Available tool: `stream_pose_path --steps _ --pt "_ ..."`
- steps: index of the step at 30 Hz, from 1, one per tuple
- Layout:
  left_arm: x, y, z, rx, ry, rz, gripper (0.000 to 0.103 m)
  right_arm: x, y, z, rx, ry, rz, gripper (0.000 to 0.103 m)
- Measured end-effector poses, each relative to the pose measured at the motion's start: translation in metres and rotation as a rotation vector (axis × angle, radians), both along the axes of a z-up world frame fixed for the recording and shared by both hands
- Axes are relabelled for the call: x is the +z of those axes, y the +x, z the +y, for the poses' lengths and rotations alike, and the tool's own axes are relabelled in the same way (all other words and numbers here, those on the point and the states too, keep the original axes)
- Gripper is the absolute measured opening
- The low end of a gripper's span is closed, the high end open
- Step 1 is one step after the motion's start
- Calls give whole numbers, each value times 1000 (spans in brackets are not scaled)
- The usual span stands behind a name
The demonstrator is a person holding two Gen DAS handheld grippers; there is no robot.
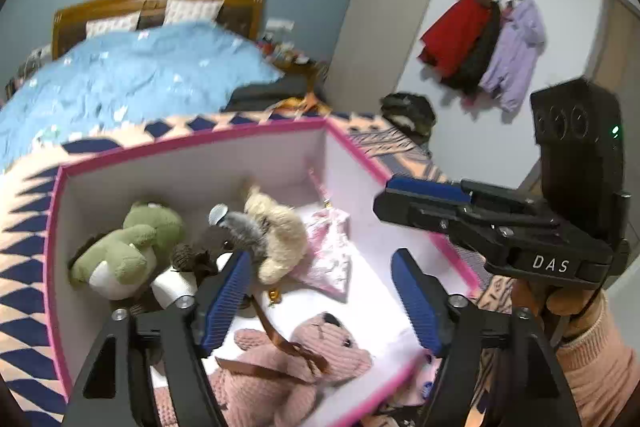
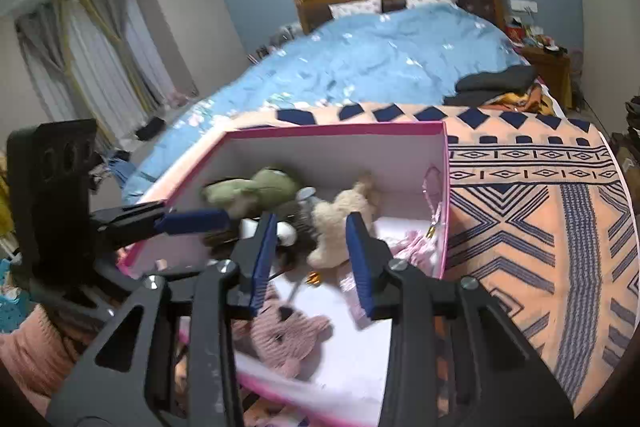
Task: Organize objects
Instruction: 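Carry the cream bunny into the magenta box and release it, then grasp the pink floral tissue pack with the right gripper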
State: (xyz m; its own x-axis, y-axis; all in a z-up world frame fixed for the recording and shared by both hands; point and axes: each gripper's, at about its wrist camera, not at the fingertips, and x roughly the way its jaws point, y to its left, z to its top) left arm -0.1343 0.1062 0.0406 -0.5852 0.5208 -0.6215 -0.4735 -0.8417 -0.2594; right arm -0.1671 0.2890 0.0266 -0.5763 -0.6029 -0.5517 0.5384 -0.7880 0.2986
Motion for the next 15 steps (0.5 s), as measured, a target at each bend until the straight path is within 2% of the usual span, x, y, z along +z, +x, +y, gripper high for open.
stream_pose_path --steps 7,12,15 --pt "17 59 -12 -52 41 93 77 5 65 24 55 -72 66 47" --pt "14 99 -16 -98 62 121 77 -19 106 42 60 -61 46 50" --pt "5 118 -12 -124 55 117 77 -45 119 49 39 -26 -15 52"
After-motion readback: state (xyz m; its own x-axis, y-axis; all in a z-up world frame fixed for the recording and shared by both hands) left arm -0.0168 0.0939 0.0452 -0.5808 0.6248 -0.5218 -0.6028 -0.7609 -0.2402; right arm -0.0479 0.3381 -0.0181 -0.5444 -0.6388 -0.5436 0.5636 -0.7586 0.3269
